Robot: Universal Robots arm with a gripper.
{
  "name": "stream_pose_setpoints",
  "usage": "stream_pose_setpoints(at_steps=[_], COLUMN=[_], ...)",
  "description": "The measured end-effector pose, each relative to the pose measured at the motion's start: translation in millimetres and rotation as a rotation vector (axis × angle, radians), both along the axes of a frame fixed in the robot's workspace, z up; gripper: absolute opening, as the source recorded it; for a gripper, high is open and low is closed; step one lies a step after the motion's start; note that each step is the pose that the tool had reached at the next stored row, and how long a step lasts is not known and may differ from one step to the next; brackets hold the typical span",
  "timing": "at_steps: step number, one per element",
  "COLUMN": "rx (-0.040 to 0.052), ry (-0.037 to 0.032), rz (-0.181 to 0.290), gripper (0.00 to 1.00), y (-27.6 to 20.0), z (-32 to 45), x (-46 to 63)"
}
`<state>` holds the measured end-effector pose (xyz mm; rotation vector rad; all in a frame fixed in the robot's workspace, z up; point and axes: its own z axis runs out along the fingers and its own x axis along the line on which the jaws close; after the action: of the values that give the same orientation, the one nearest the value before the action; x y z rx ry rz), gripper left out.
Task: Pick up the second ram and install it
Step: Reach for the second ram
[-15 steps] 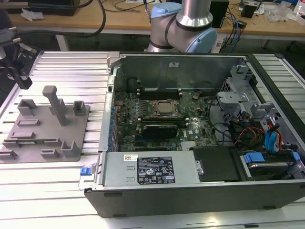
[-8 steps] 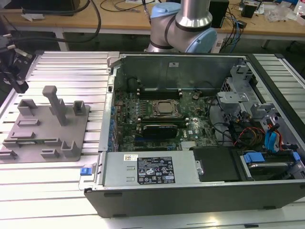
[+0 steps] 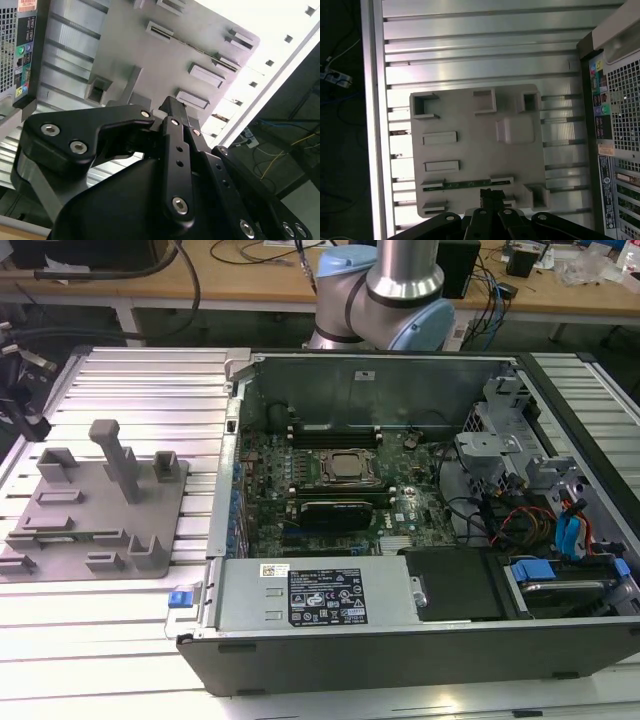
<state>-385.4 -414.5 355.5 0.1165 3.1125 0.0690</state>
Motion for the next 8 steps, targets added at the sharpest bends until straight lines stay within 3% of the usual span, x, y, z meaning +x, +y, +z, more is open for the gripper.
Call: stream_pose_setpoints(at_steps=[8], rx=[-0.0001], ry=[0.0], rz=[0.0], gripper=[0.08], y=[-1.2], z=[-7.6], x=[-15.5])
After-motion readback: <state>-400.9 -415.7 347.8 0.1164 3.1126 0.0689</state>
